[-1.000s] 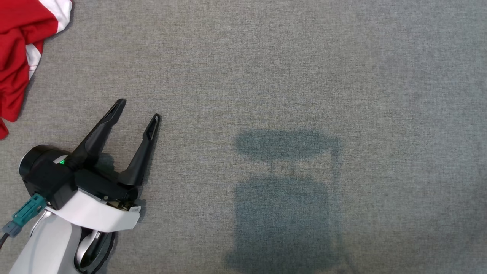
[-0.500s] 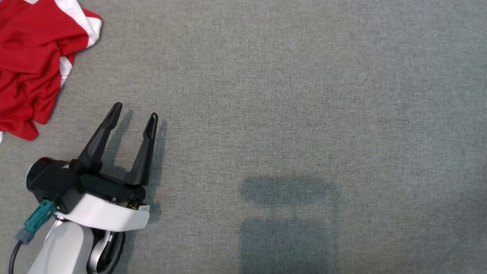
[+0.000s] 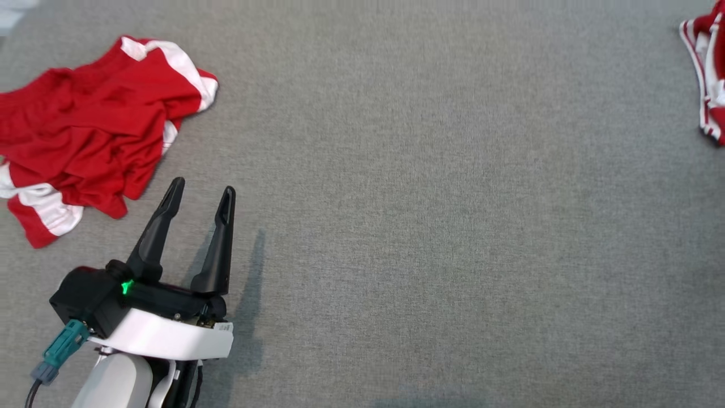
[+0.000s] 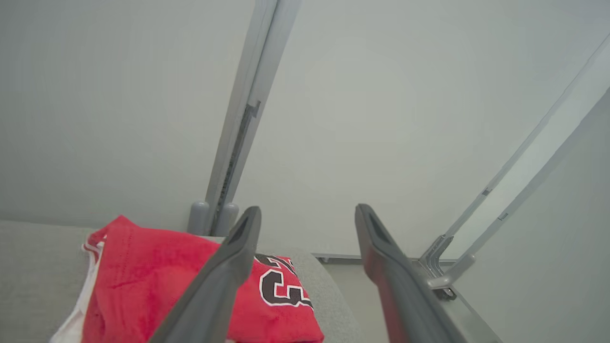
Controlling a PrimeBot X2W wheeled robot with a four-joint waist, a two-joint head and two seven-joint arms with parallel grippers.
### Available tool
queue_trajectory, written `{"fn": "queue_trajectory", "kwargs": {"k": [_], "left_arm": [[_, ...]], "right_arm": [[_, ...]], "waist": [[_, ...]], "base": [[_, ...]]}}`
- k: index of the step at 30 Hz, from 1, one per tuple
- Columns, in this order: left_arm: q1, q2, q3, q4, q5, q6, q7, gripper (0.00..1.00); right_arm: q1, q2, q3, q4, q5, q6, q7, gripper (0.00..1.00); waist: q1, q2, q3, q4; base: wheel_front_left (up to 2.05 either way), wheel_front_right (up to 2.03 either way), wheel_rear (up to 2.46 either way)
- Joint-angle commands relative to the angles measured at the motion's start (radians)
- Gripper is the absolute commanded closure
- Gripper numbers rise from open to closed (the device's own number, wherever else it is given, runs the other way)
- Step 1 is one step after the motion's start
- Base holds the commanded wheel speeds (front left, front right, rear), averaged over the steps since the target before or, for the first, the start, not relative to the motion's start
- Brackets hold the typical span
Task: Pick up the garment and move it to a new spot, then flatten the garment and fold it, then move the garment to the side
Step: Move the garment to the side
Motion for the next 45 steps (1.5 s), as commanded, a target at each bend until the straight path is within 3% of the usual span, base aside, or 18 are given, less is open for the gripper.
{"fn": "queue_trajectory", "kwargs": {"k": [1,9,18,31,38,45], "left_arm": [[0.006,0.01,0.042,-0.01,-0.012,0.005,-0.002,0.0],[0.051,-0.02,0.05,0.031,-0.024,0.007,-0.01,0.0],[0.115,-0.047,0.063,0.073,-0.024,-0.004,-0.014,0.0],[0.181,-0.105,0.106,0.094,0.067,-0.061,-0.015,0.0],[0.208,-0.136,0.136,0.115,0.119,-0.096,-0.015,0.0],[0.224,-0.162,0.177,0.128,0.198,-0.1,-0.015,0.0]], "right_arm": [[0.062,0.005,0.048,-0.092,0.061,0.003,-0.013,0.0],[0.361,0.115,0.256,-0.443,0.324,0.003,-0.013,0.0],[0.652,0.186,0.39,-0.679,0.519,0.003,-0.013,0.0],[0.866,0.297,0.477,-0.773,0.515,0.003,-0.013,0.0],[0.914,0.327,0.509,-0.781,0.515,0.003,-0.014,0.0],[0.958,0.349,0.533,-0.775,0.531,0.003,-0.014,0.0]], "waist": [[0.0,0.0,-0.062,0.015],[0.0,0.0,-0.203,0.006],[0.0,0.0,-0.325,-0.005],[0.0,0.0,-0.431,0.011],[0.0,0.0,-0.452,0.015],[0.0,0.0,-0.454,0.014]], "base": [[0.0,0.0,0.0],[0.0,0.0,0.0],[0.0,0.0,0.0],[0.0,0.0,0.0],[0.0,0.0,0.0],[0.0,0.0,0.0]]}}
